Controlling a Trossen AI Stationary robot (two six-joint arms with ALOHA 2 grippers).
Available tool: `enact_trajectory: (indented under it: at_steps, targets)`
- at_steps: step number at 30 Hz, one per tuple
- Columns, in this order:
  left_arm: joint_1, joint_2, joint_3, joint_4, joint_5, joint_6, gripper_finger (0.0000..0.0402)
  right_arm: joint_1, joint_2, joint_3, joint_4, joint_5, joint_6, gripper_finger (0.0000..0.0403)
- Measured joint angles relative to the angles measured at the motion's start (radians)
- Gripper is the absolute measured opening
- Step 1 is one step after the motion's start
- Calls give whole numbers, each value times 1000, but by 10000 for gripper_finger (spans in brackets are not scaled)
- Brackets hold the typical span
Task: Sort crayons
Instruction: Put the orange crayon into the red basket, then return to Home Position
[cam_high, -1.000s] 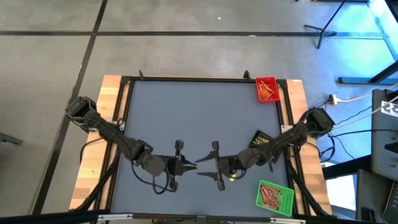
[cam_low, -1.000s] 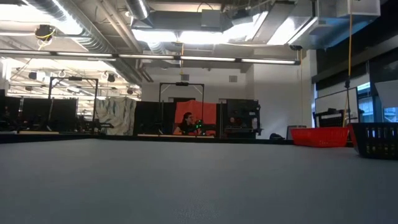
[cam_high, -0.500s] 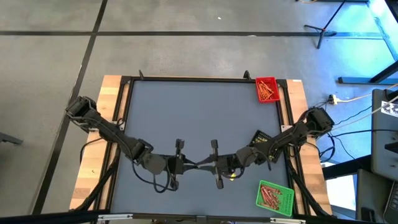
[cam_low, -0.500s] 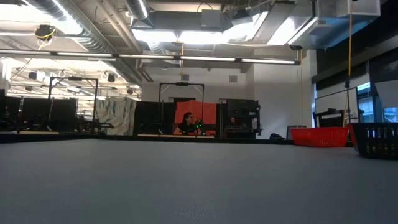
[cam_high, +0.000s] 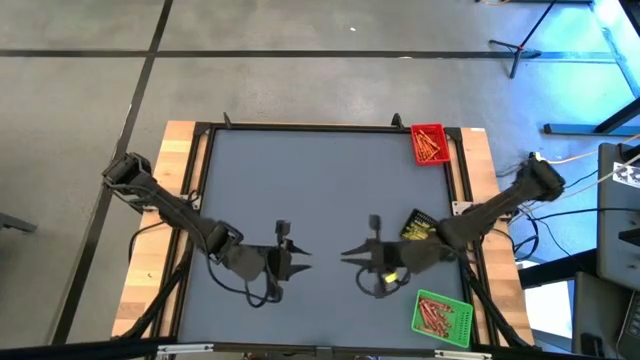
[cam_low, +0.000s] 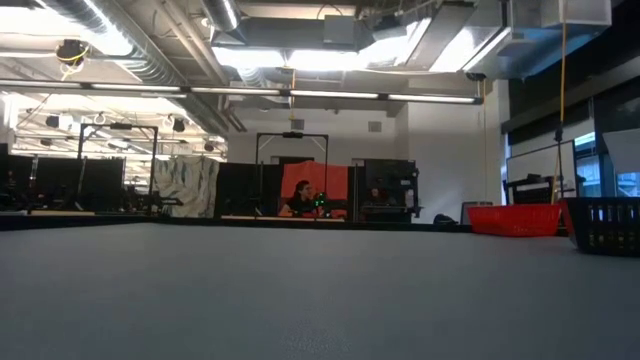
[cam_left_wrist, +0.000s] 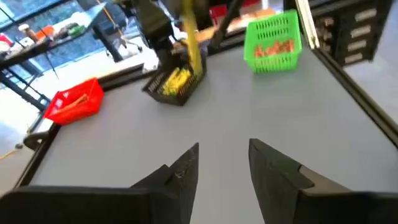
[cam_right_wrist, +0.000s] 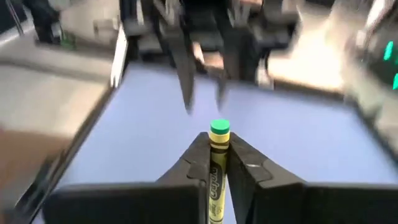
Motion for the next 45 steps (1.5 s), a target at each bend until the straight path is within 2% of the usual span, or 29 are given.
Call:
enact_trajectory:
  at_steps: [6, 9, 13, 16, 18, 20, 25, 31, 34, 40, 45]
  targets:
    - [-36, 2, 0, -31, -6, -5, 127, 66, -49, 157, -609, -25, 373, 11]
    - [-49, 2, 0, -31, -14, -5, 127, 104, -47, 196, -797, -33, 556, 13]
    - [-51, 2, 0, -37, -21, -1, 127, 130, -46, 200, -1081, 10, 804, 26]
    - [-48, 3, 0, -44, -25, 3, 127, 123, -44, 172, -1300, 32, 998, 19]
    - [-47, 3, 0, -44, -40, 3, 127, 100, -42, 138, -1387, 24, 1083, 14]
    - [-47, 3, 0, -41, -75, 3, 127, 70, -42, 92, -1423, -23, 1128, 14]
    - [-40, 3, 0, -30, -142, 3, 128, -20, -41, -54, -1383, -112, 1114, 30]
    - [-35, 3, 0, -42, -106, 3, 128, -102, -41, -211, -1274, -151, 1076, 35]
    - [-35, 3, 0, -50, -91, 3, 128, -131, -41, -248, -1243, -208, 1061, 44]
    - [-27, 3, 0, -55, -92, 8, 128, -137, -41, -195, -1263, -239, 1010, 126]
    - [-3, -9, 0, -110, -62, 29, 128, -141, -41, -105, -1268, -197, 938, 207]
